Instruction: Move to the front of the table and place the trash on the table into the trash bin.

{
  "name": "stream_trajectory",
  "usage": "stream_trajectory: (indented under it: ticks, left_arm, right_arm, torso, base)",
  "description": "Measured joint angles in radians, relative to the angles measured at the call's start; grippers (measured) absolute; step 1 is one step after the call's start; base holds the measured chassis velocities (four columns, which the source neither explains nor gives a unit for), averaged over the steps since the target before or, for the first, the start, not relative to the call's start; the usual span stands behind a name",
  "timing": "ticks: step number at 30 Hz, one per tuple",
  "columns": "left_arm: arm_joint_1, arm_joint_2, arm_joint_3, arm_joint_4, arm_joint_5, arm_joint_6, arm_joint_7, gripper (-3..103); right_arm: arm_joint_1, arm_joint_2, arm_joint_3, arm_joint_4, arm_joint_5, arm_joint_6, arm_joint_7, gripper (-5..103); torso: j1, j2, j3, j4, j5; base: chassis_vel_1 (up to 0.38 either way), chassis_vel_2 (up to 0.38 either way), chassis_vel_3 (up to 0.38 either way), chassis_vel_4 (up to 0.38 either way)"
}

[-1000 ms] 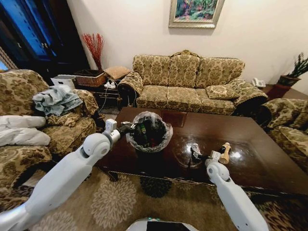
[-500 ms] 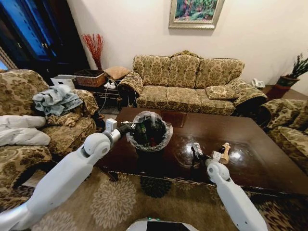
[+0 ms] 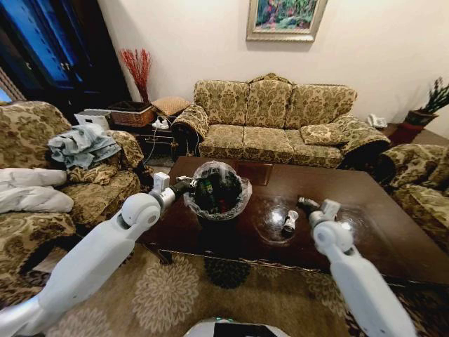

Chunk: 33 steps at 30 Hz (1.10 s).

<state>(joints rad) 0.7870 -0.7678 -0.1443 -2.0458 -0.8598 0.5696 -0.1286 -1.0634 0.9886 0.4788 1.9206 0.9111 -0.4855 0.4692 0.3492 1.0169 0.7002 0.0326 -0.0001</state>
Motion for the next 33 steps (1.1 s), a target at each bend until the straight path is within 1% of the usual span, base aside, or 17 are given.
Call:
stream_trajectory:
  ticks: [3,5,8,10,11,13,16,17,20,21,22,23,25,27,28,32,33]
  left_arm:
    - [-0.006,-0.004,0.004,-0.002,0.001,0.000,0.000,3]
    - [-0.008,-0.003,0.004,-0.002,0.001,0.000,0.001,3]
    - [-0.006,0.004,0.004,-0.002,0.000,0.000,0.002,3]
    - [-0.004,0.008,0.002,-0.002,0.001,0.000,0.002,3]
    - [-0.001,0.012,0.000,-0.003,0.000,0.000,0.003,3]
    - [0.001,0.013,-0.001,-0.003,0.001,0.000,0.004,3]
    - [0.003,0.014,0.000,-0.003,0.001,-0.001,0.006,3]
    - [0.003,0.014,0.000,-0.003,0.001,-0.001,0.006,3]
    - [0.002,0.005,0.010,0.000,0.001,-0.002,0.006,3]
    - [0.002,0.005,0.010,0.000,0.001,-0.002,0.006,3]
    - [0.001,0.003,0.014,0.001,0.001,-0.002,0.007,3]
    - [0.001,0.001,0.015,0.002,0.001,-0.002,0.008,3]
    - [0.001,0.000,0.016,0.002,0.001,-0.002,0.009,3]
    - [0.002,-0.001,0.016,0.004,0.002,-0.002,0.010,3]
    - [0.002,-0.001,0.016,0.004,0.002,-0.002,0.010,3]
    - [0.006,-0.001,0.012,0.004,0.003,-0.006,0.012,3]
    - [0.006,-0.001,0.012,0.004,0.003,-0.006,0.012,3]
  right_arm:
    - [-0.008,0.008,-0.002,-0.005,0.045,-0.010,0.049,0]
    - [-0.017,0.020,-0.003,-0.028,0.046,-0.016,0.048,-3]
    - [-0.038,0.044,-0.001,-0.115,-0.019,-0.012,-0.005,12]
    - [-0.039,0.048,0.002,-0.151,-0.038,-0.010,-0.029,12]
    - [-0.031,0.052,0.006,-0.202,-0.046,-0.006,-0.046,23]
    - [-0.021,0.055,0.007,-0.231,-0.043,-0.003,-0.050,23]
    - [0.016,0.066,0.006,-0.300,0.000,0.002,-0.052,39]
    - [0.016,0.066,0.006,-0.300,0.000,0.002,-0.052,39]
    - [0.036,0.087,-0.016,-0.330,0.030,0.003,-0.059,55]
    - [0.036,0.087,-0.016,-0.330,0.030,0.003,-0.059,55]
    - [0.040,0.095,-0.025,-0.342,0.033,0.003,-0.071,61]
    - [0.043,0.101,-0.034,-0.351,0.031,0.004,-0.083,61]
    - [0.045,0.107,-0.043,-0.358,0.027,0.005,-0.091,66]
    - [0.049,0.122,-0.066,-0.365,0.016,0.005,-0.084,78]
    - [0.049,0.122,-0.066,-0.365,0.016,0.005,-0.084,78]
    - [0.050,0.133,-0.080,-0.377,0.011,0.004,-0.064,97]
    - [0.050,0.133,-0.080,-0.377,0.011,0.004,-0.064,97]
  torso:
    - [0.000,0.000,0.000,0.0000,0.0000]
    - [0.000,0.000,0.000,0.0000,0.0002]
    - [0.000,0.000,0.000,-0.0001,0.0003]
    - [0.000,0.000,0.000,0.0000,0.0003]
    - [0.000,0.000,0.000,-0.0001,0.0004]
    - [0.000,0.000,0.000,-0.0002,0.0004]
    - [0.000,0.000,0.000,0.0000,0.0003]
    - [0.000,0.000,0.000,0.0000,0.0003]
    - [0.000,0.000,0.000,0.0000,0.0001]
    - [0.000,0.000,0.000,0.0000,0.0001]
    - [0.000,0.000,0.000,0.0000,0.0002]
    - [0.000,0.000,0.000,0.0000,0.0001]
    - [0.000,0.000,0.000,0.0000,0.0002]
    - [0.000,0.000,0.000,0.0000,0.0002]
    - [0.000,0.000,0.000,0.0000,0.0002]
    - [0.000,0.000,0.000,0.0000,0.0001]
    - [0.000,0.000,0.000,0.0000,0.0001]
  base:
    - [0.000,0.000,0.000,0.000]
    - [0.000,0.000,0.000,0.000]
    - [0.000,0.000,0.000,0.000]
    - [0.000,0.000,0.000,0.000]
    - [0.000,0.000,0.000,0.000]
    - [0.000,0.000,0.000,0.000]
    - [0.000,0.000,0.000,0.000]
    - [0.000,0.000,0.000,0.000]
    - [0.000,0.000,0.000,0.000]
    - [0.000,0.000,0.000,0.000]
    - [0.000,0.000,0.000,0.000]
    - [0.000,0.000,0.000,0.000]
    - [0.000,0.000,0.000,0.000]
    - [0.000,0.000,0.000,0.000]
    - [0.000,0.000,0.000,0.000]
    - [0.000,0.000,0.000,0.000]
    - [0.000,0.000,0.000,0.000]
